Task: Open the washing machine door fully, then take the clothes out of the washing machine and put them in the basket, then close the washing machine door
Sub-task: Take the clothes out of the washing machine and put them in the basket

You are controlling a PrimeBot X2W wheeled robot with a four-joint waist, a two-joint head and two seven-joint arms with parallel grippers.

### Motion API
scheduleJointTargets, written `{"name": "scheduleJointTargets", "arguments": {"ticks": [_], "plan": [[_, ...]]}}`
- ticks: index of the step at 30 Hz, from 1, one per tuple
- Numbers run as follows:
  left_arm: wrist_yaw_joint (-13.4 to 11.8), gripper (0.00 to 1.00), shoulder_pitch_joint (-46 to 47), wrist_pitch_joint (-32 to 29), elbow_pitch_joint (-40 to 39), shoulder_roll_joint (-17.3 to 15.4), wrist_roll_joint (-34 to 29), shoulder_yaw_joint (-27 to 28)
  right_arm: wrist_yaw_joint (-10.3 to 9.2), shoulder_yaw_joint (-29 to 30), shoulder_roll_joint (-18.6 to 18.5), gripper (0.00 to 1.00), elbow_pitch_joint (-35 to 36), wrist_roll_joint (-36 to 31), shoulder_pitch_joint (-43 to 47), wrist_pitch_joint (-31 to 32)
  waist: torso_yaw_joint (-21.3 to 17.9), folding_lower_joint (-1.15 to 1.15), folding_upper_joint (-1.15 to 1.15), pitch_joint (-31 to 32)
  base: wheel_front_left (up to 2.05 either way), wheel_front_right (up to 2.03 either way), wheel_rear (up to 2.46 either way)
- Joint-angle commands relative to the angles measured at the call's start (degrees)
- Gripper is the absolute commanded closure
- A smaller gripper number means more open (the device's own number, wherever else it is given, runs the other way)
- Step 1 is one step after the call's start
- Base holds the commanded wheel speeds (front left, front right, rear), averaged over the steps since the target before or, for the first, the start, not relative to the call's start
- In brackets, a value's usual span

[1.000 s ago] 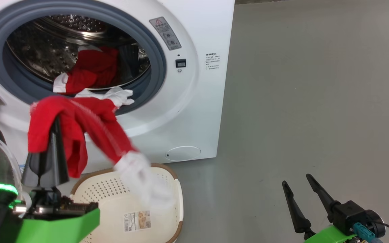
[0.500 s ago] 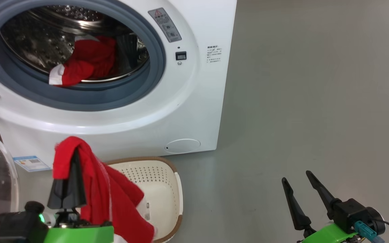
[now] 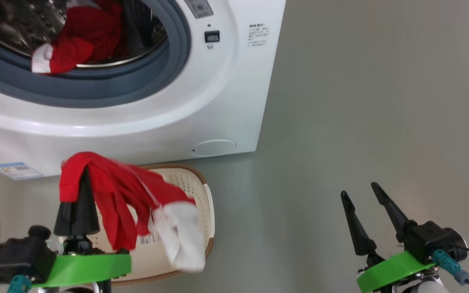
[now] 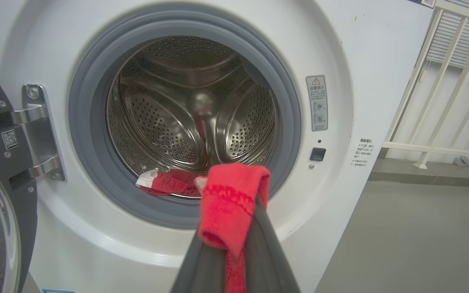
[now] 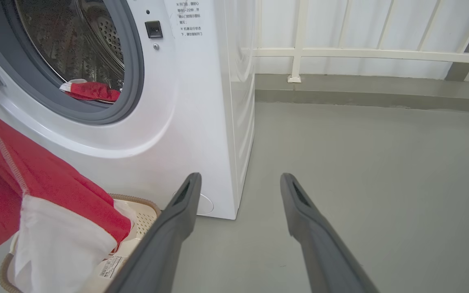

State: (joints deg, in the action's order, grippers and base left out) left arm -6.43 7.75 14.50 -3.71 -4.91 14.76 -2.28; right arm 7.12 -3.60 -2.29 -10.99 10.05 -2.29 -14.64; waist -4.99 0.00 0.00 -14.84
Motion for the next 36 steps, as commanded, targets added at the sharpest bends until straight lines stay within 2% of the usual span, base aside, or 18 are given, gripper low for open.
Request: {"name": "scheduleJointTargets", "arguments": {"ticks": [1, 13, 24, 36], "plan": [[0.45, 1.00, 1.68, 0.49, -0.74, -0.25, -0.60, 2.19, 0.36, -0.98, -0.59, 0.00, 1.61, -0.03, -1.60, -0.36, -0.42, 0.00, 0.00, -2.51, 0.00, 0.00, 0.00], [6.08, 1.00, 6.86, 0.50, 17.57, 1.94, -0.28, 5.59, 0.36, -0.63, -0.59, 0.00, 3.69, -0.01, -5.14, -0.36, -1.20, 0.00, 0.00, -10.49, 0.00, 0.00, 0.00], [8.08, 1.00, 15.63, 0.50, 38.34, 2.02, 3.25, 4.50, 0.36, -0.55, -0.59, 0.00, 5.46, -0.02, -7.73, -0.36, -2.56, 0.00, 0.00, -16.70, 0.00, 0.00, 0.00], [10.29, 1.00, 21.41, 0.50, 52.57, 2.02, 5.19, 4.70, 0.36, -0.90, -0.59, 0.00, 5.84, 0.44, -9.09, -0.36, -3.28, 0.00, 0.00, -19.64, 0.00, 0.00, 0.00]]}}
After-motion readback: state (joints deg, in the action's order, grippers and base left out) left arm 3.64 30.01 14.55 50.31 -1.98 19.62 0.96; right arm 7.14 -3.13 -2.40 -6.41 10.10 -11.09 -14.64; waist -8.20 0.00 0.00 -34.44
